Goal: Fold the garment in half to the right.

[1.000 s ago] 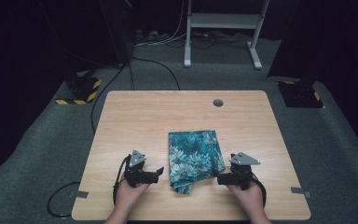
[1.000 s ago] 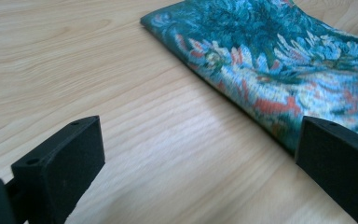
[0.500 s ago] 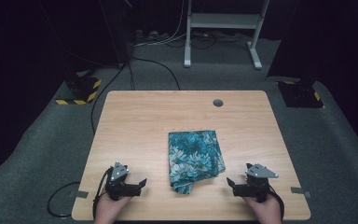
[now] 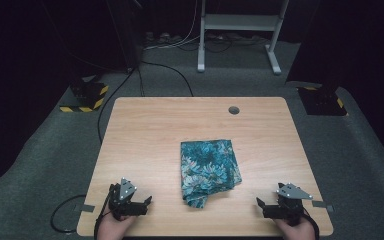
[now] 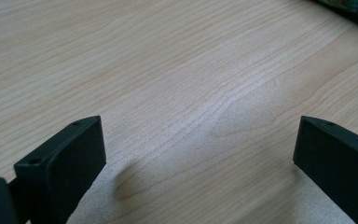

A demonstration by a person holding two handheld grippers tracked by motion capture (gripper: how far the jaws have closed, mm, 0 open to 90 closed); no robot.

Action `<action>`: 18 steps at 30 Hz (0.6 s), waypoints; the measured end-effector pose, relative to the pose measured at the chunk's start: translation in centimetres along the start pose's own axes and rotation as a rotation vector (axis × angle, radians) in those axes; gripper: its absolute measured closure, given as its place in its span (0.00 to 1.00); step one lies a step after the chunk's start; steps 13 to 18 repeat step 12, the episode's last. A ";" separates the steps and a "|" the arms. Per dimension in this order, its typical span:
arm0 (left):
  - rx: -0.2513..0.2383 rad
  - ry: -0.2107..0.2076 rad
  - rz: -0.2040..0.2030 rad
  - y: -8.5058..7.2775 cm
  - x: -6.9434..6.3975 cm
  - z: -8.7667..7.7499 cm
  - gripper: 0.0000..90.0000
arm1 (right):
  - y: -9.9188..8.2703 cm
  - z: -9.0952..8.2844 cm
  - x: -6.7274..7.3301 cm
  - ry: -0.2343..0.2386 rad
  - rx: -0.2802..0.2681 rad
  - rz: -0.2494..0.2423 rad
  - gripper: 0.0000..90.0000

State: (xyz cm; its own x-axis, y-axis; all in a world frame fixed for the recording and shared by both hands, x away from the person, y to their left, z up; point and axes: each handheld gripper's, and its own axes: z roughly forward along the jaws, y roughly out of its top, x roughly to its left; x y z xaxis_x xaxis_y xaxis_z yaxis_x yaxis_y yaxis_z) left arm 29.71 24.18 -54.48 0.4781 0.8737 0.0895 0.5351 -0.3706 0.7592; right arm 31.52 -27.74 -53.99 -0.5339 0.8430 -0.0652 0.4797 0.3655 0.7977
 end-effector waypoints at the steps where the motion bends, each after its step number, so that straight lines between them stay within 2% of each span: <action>1: -0.003 -0.001 0.000 0.0 0.0 0.0 0.03 | 0.0 0.0 0.0 0.000 0.000 -0.001 0.00; 5: -0.005 -0.004 -0.004 0.0 0.1 -0.1 0.03 | 0.0 0.0 -0.2 -0.005 0.002 0.019 0.02; 8: -0.009 -0.003 0.010 0.0 0.0 -0.1 0.03 | 0.0 0.0 -0.3 0.002 0.001 0.031 0.02; 12: -0.008 -0.002 0.025 0.0 -0.2 -0.1 0.03 | 0.0 0.1 -0.2 0.004 0.011 0.021 0.02; 18: -0.008 -0.002 0.025 0.0 -0.2 -0.1 0.03 | 0.0 0.1 -0.2 0.004 0.011 0.021 0.02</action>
